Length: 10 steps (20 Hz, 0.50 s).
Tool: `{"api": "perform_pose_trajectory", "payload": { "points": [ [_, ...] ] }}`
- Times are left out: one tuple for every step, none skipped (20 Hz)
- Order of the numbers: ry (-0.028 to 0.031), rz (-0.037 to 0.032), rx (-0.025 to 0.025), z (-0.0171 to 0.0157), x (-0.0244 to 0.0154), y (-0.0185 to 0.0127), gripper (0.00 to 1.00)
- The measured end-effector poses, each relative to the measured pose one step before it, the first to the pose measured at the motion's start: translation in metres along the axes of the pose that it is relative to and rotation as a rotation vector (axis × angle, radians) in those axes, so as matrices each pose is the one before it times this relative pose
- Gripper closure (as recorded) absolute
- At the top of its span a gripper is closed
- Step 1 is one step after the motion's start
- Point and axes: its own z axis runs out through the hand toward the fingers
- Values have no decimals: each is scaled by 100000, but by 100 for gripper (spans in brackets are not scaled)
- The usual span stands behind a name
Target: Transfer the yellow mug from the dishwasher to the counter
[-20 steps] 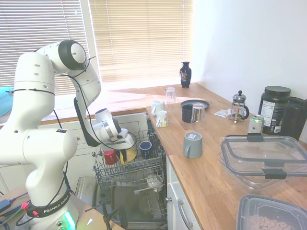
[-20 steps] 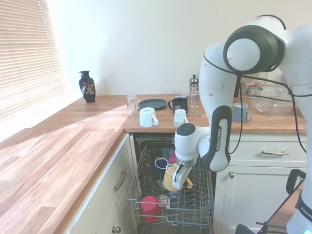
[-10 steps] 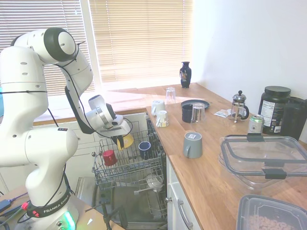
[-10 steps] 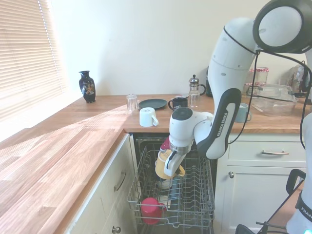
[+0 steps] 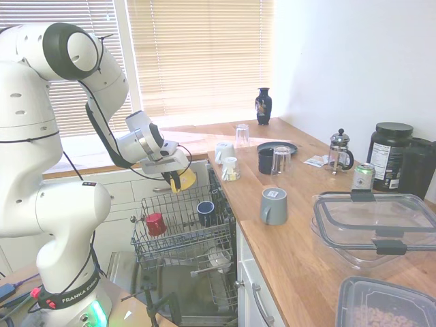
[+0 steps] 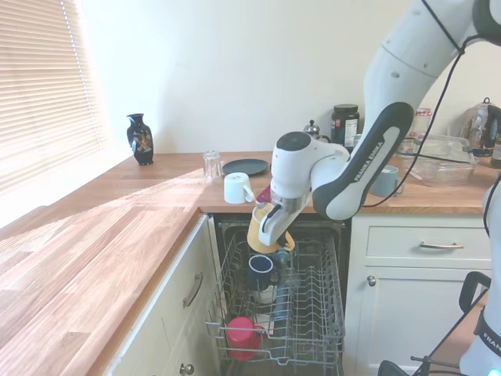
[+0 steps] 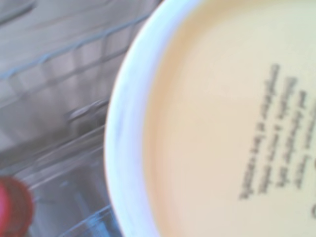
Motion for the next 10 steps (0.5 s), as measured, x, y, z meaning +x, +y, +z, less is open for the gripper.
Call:
{"api": "perform_pose_trajectory", "payload": {
  "points": [
    [403, 1382, -44, -792, 997, 691, 100],
    [555, 1573, -115, -671, 994, 747, 100],
    [372, 1430, -74, -607, 1003, 807, 100],
    [-76, 1494, 235, -492, 722, 729, 100],
    [-576, 1282, 158, -352, 496, 672, 100],
    [-770, 1178, -69, -222, 432, 605, 100],
    [-645, 1108, -247, -127, 444, 615, 100],
    [-673, 1277, -330, -44, 410, 637, 100],
    [-765, 1135, -177, -39, 410, 613, 100],
    [-533, 1414, -69, -78, 537, 698, 100]
  ]
}}
